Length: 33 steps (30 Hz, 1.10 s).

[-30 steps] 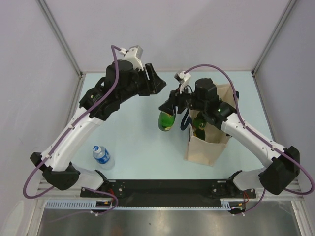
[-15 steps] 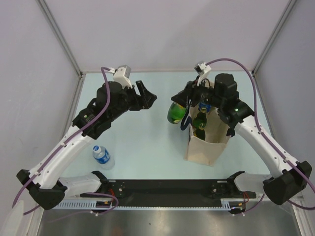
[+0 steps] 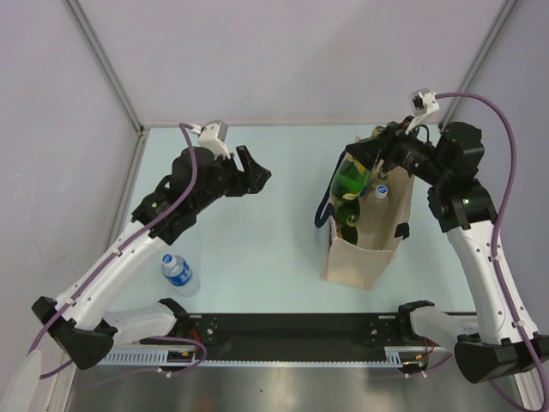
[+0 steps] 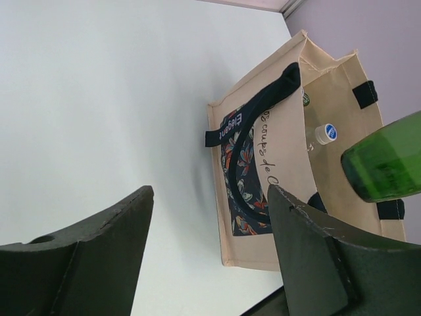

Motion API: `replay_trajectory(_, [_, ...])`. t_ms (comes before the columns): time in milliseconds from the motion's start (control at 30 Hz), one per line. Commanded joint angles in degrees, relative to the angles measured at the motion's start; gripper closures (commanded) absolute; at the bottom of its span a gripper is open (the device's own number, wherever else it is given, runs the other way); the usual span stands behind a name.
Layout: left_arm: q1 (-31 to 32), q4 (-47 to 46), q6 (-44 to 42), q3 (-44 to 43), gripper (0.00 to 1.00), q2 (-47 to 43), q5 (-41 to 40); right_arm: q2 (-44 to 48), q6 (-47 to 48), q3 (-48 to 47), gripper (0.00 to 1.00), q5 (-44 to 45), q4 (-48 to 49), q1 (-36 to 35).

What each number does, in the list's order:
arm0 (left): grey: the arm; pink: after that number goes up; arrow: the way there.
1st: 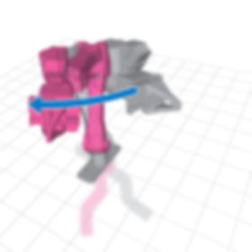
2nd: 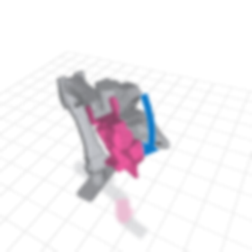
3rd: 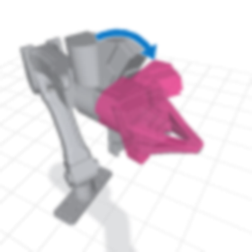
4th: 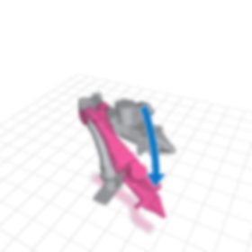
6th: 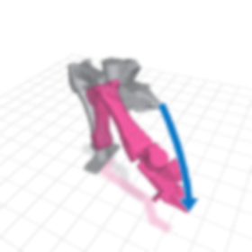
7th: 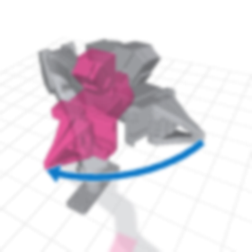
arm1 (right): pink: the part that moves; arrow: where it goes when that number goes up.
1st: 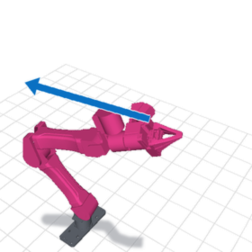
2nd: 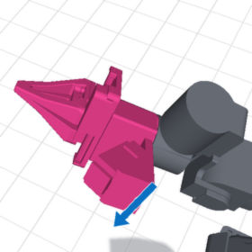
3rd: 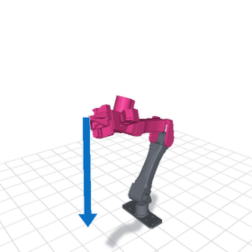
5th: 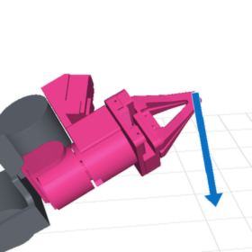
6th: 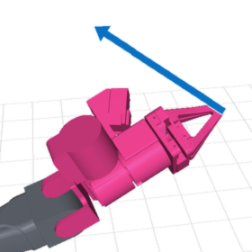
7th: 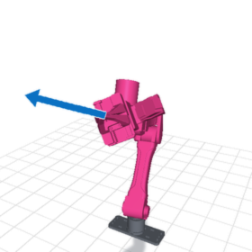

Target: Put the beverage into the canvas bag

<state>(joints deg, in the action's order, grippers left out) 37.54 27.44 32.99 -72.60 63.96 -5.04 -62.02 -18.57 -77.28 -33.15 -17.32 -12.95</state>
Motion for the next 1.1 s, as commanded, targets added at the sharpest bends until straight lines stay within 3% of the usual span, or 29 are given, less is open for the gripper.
replay_trajectory(0, [-1.06, -3.27, 0.05, 1.14, 0.25, -2.0, 2.22, 3.92, -2.18, -4.03, 1.0, -4.91, 1.42, 5.98])
replay_trajectory(200, [-1.5, -3.89, 0.4, 2.55, 0.25, -2.26, 3.45, 5.86, 2.48, -3.33, 1.0, -7.11, -4.64, 11.36])
replay_trajectory(533, [-2.03, -3.97, 0.67, 4.66, 0.25, -3.67, 3.81, 8.76, 15.73, 0.89, 1.0, -4.3, -12.55, 14.0])
replay_trajectory(1067, [-3.0, -4.06, 0.76, 6.59, 0.24, -5.69, 3.63, 10.95, 25.6, 12.14, 1.0, -0.34, -13.35, 13.92])
